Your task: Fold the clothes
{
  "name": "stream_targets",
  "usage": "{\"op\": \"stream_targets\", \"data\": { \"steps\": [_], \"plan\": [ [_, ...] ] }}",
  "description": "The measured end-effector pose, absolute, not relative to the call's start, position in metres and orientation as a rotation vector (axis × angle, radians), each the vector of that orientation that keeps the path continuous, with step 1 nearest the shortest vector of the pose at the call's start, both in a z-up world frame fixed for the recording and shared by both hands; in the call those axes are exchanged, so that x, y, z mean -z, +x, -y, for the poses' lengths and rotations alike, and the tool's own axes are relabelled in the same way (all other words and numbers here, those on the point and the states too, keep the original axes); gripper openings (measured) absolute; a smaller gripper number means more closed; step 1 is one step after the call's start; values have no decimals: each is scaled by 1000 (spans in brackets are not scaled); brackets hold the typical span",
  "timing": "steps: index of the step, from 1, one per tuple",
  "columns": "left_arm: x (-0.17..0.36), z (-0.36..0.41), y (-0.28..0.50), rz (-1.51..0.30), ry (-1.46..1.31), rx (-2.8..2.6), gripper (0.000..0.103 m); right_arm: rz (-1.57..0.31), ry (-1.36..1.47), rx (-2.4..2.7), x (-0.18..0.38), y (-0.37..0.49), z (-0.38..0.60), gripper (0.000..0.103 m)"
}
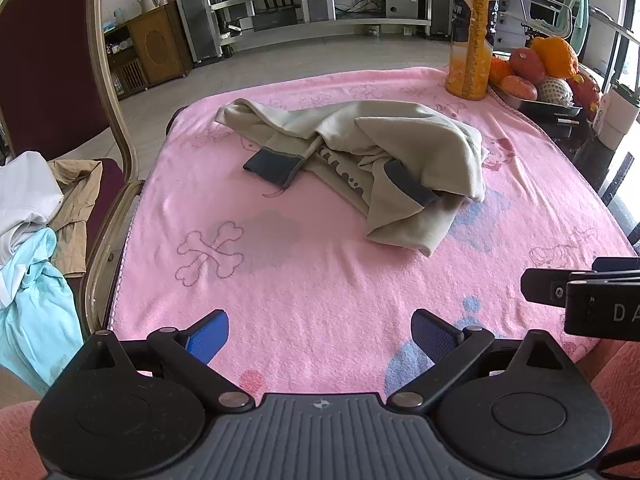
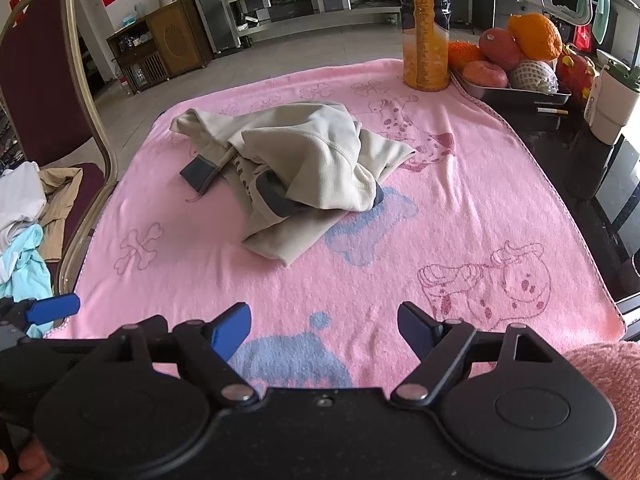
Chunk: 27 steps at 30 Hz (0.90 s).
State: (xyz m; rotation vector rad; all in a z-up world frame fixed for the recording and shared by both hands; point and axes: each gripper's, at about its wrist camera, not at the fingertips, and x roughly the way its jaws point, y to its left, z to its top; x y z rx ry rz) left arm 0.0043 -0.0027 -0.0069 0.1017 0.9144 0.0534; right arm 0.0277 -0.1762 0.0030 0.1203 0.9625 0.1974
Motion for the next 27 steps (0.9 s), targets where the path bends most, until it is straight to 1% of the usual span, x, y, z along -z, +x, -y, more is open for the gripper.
{"op": "stream_targets", "data": {
  "steps": [17,18,21,27],
  "plan": [
    [6,1,6,-919,99,-59,98,-964,123,-200,-4,29,176,80],
    [6,1,6,-919,98,-59,98,-964,123,-200,-4,29,176,81],
    [7,1,6,-921,98,-58,98,-959,123,-202,-4,29,176,88],
    [8,0,7,-926,97,-59,98,-959,121,-203,-3,29,175,88]
  ]
}}
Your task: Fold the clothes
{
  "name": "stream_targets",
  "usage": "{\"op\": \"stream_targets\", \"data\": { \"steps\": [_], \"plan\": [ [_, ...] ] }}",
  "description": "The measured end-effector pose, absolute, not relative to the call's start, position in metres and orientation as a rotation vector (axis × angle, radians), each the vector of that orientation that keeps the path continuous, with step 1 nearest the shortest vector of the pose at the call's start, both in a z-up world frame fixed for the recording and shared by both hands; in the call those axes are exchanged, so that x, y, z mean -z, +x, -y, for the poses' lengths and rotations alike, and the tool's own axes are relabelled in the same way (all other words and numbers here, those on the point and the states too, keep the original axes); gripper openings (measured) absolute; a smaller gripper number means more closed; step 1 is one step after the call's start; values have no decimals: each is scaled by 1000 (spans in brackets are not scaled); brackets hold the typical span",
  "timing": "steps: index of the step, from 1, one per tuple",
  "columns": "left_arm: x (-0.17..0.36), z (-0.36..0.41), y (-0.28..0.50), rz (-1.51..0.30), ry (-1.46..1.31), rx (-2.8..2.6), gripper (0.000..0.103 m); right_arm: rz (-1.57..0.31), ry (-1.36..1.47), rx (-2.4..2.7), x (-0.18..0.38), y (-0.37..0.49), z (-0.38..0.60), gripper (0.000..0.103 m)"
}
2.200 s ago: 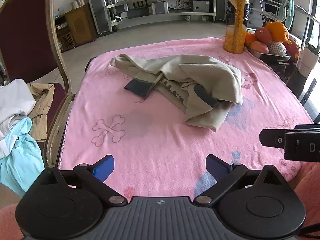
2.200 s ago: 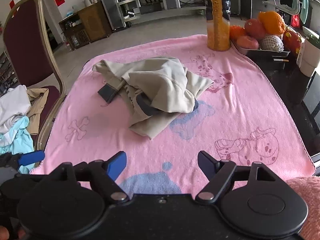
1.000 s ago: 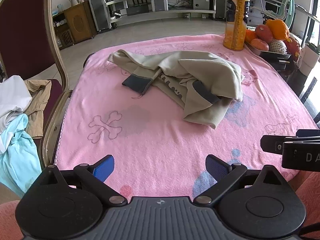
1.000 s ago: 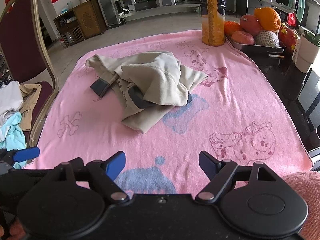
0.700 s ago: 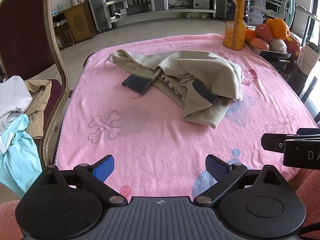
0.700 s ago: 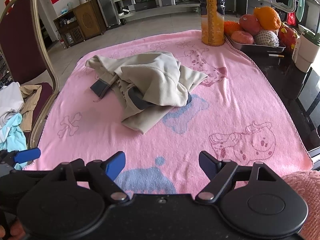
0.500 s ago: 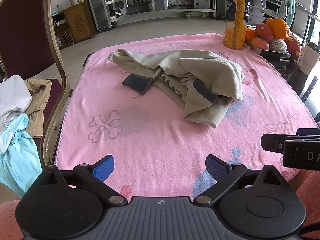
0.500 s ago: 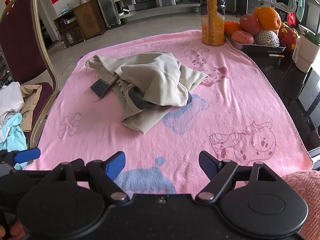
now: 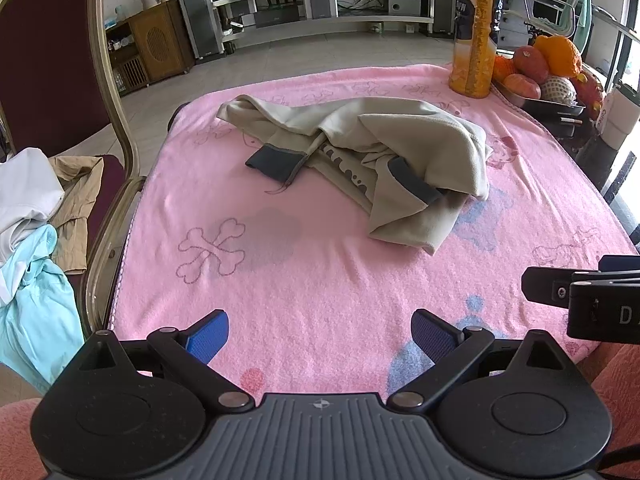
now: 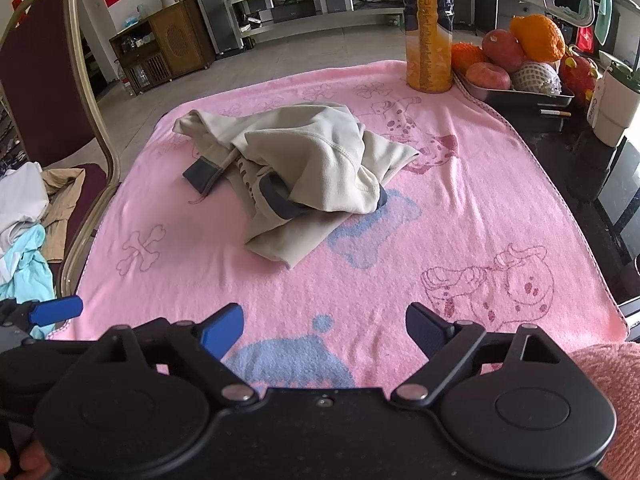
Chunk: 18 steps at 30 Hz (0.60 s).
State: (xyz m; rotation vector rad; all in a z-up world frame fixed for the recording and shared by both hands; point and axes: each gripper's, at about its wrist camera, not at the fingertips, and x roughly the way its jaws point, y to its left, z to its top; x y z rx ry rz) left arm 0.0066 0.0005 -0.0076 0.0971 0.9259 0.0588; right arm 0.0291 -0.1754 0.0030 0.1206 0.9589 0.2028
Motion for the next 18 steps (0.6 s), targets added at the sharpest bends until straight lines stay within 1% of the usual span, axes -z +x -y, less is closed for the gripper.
{"op": "stream_targets", "data": {
  "steps": [12,15,17,18],
  "plan": [
    [4,-18,24,-916,103,-92,97,-927,102,-191,-8,41,176,89],
    [4,-24,36,-914,100,-91,91,-912,87,-192,-11,51,174,89],
    [7,-27,44,-924,90,-87,83,-908,83,-189,-11,57,174,90],
    [9,-29,47,-930,81,-84,83,-908,80,-187,-11,61,173,90]
  ]
}}
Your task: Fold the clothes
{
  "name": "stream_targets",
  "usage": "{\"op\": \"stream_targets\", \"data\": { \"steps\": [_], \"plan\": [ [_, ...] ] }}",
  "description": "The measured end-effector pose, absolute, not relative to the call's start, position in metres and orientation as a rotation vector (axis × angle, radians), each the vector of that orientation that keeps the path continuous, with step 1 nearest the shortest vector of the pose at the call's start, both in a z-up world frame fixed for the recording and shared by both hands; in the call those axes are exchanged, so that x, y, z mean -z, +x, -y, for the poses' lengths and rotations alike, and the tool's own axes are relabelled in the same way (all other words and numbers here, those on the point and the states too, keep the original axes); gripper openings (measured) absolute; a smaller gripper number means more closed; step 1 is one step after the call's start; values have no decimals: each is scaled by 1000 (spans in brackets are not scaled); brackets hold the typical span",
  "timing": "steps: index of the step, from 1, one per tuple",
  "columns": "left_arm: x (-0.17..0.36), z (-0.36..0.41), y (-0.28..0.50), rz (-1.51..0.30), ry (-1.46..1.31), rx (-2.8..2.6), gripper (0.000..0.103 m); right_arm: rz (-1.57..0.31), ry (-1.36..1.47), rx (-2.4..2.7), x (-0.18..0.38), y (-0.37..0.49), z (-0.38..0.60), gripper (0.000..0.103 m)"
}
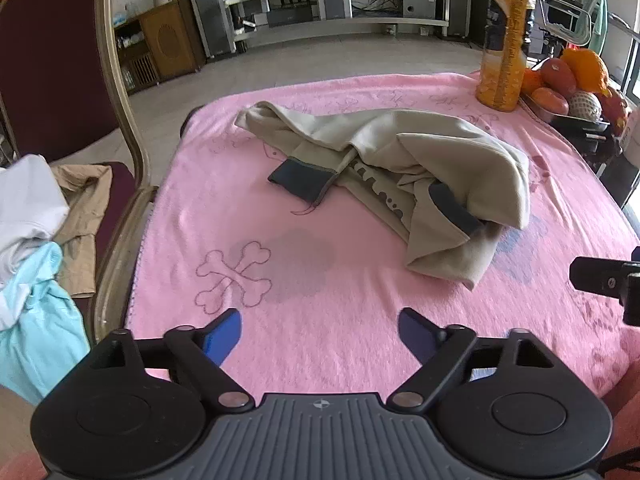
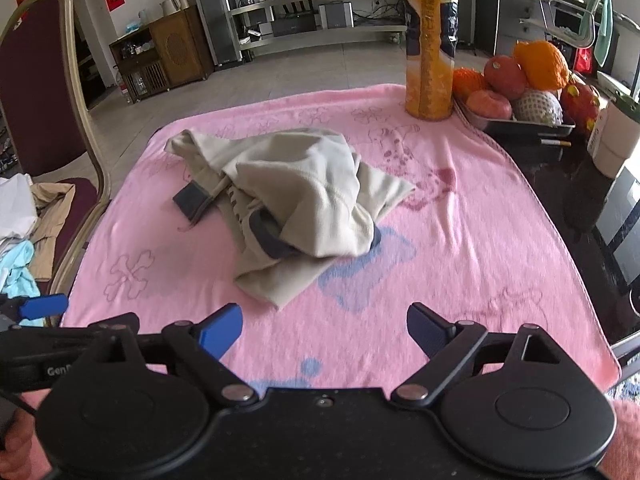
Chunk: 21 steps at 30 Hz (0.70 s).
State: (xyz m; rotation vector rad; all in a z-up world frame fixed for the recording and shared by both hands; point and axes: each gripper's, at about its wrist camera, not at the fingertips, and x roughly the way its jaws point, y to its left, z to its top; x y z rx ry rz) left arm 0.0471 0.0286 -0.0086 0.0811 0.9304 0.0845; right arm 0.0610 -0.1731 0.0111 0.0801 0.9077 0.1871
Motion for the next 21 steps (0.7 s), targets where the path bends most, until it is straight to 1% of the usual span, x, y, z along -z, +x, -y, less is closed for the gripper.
{"op": "stream_targets", "data": {
  "steps": [4,8,10,12,13,16,19,21],
  "plan": [
    [16,-32,55,-951,63,-80,84,-902,51,-182,-12,79,170,90],
    [19,-34,64,-923,69,-43,84,-893,20,-183,-17,101,166,90],
    [21,-40,69,-928,20,-18,83,-890,17,-202,-19,115,165,90],
    [24,-45,74,-934,-20,-20,85,-900,20,-235,-20,132,162,90],
    [26,-47,77,-940,-35,-29,82,-906,23,-255,-19,141,160,89],
    [33,-58,85,-975,-79,-40,82,-919,19,-294,-13,168,153,89],
    [38,-65,87,-999,-64,-77,78,-928,-34,-270,2,190,144,88],
    [41,-71,87,-1008,-72,-86,78,-930,-80,-250,13,202,139,88]
  ]
}}
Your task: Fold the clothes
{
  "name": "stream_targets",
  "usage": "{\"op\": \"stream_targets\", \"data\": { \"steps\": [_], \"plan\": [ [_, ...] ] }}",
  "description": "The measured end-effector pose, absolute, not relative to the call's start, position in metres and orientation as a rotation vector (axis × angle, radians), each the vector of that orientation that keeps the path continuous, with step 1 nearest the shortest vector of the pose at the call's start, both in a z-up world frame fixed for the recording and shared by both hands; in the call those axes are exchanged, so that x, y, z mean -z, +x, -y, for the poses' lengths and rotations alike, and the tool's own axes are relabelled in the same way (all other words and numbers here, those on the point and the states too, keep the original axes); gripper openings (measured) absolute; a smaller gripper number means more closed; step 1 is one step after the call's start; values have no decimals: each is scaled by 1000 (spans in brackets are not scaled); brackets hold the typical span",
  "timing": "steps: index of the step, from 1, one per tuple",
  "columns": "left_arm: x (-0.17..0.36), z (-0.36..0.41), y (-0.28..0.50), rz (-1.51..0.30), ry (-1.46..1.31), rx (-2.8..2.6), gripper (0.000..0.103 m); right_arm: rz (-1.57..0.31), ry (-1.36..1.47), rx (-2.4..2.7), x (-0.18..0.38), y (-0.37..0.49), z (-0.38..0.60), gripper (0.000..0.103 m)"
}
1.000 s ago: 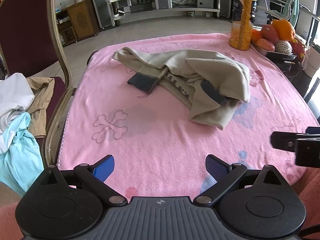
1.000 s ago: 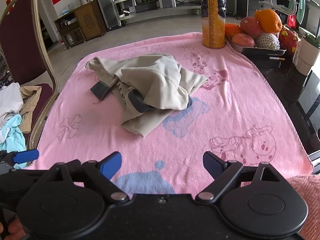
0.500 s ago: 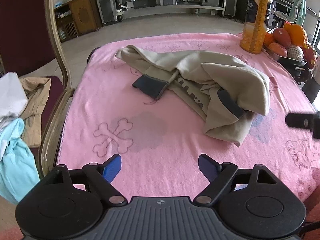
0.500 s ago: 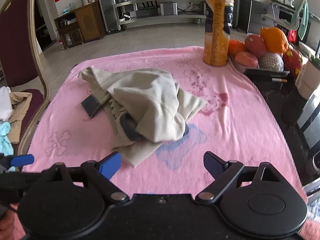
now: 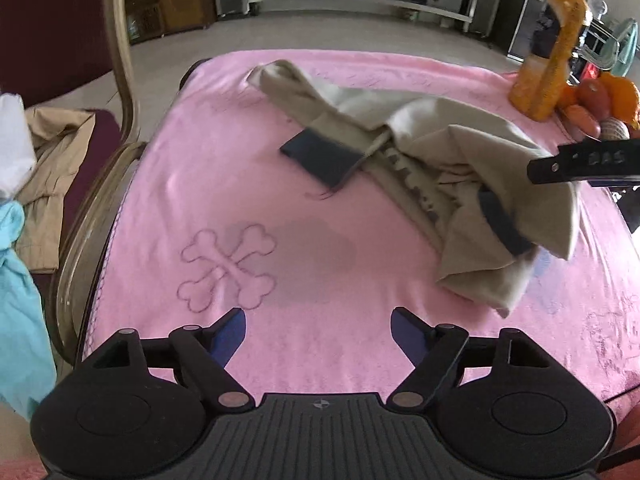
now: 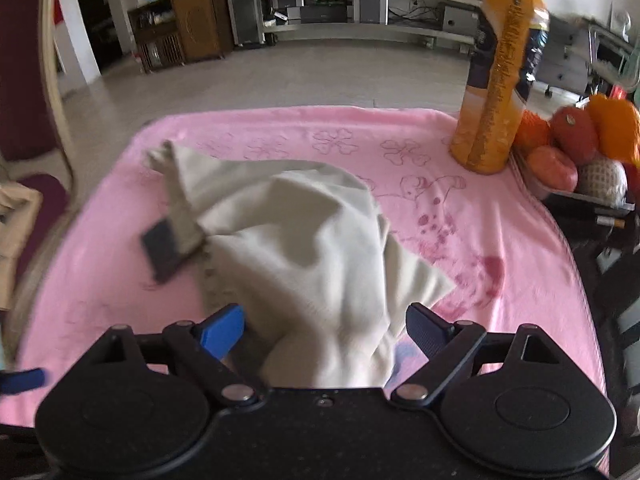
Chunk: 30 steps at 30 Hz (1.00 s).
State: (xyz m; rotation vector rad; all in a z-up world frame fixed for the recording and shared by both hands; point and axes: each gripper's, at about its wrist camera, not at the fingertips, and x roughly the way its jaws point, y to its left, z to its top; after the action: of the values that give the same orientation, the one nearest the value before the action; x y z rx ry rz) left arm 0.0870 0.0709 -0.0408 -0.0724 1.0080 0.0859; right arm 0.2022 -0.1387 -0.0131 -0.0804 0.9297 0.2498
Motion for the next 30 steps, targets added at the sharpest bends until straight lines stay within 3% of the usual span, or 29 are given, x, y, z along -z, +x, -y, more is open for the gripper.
{"op": "stream_targets", "data": {
  "steps": [2,3,4,8,12,17,22,26,30],
  "plan": [
    [42,-76,87,-1005,-75,-89,78,-941,-98,-254,23,209,137,78],
    [41,-78,86,-999,-68,-96,79,-945,-104,-264,25,212,137,38],
    [41,-80,85,-994,-65,-108,79,-948,-103,-269,24,212,136,14],
    [38,-90,83,-976,-59,-157,79,-975,-91,-372,-13,208,106,13],
    [37,-115,81,-974,-182,-192,79,-928,152,-505,-87,219,69,12],
    [32,-140,73,-931,-275,-245,78,-567,412,-552,-223,219,69,12],
    [22,-137,72,-873,-279,-212,78,-235,719,-571,-314,177,156,12],
    [18,-127,71,-839,-238,-191,78,-157,790,-489,-301,146,234,12],
    [25,-121,70,-852,-196,-219,78,-494,561,-349,-197,145,273,18]
  ]
}}
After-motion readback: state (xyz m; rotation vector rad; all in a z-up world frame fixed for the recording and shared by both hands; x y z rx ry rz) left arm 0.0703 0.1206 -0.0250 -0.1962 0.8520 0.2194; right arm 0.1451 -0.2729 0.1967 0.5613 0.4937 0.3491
